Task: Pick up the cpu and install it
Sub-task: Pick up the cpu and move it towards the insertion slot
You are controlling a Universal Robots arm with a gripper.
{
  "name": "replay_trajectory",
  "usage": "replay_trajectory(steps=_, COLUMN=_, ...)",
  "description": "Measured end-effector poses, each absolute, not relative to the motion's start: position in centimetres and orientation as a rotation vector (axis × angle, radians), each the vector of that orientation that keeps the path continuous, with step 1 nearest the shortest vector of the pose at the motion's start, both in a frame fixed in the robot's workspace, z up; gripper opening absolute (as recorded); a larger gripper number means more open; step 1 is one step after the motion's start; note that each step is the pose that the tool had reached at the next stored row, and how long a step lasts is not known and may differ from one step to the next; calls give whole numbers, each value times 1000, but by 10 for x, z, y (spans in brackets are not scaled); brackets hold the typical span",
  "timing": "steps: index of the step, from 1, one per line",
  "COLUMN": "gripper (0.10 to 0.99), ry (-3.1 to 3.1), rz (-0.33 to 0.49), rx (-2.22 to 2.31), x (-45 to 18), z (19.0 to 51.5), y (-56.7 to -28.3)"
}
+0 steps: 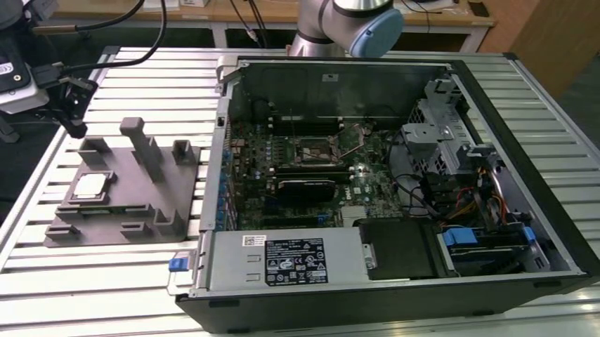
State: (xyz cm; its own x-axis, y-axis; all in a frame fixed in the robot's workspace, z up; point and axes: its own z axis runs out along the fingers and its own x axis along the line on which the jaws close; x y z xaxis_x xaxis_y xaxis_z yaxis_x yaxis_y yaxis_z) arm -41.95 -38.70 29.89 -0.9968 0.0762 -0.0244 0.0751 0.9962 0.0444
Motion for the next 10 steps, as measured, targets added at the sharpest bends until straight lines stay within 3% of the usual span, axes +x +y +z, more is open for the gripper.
replay_trajectory(steps=10, gripper=106, ry=3113, rz=68, rx=118, x=-422, z=296, y=-387)
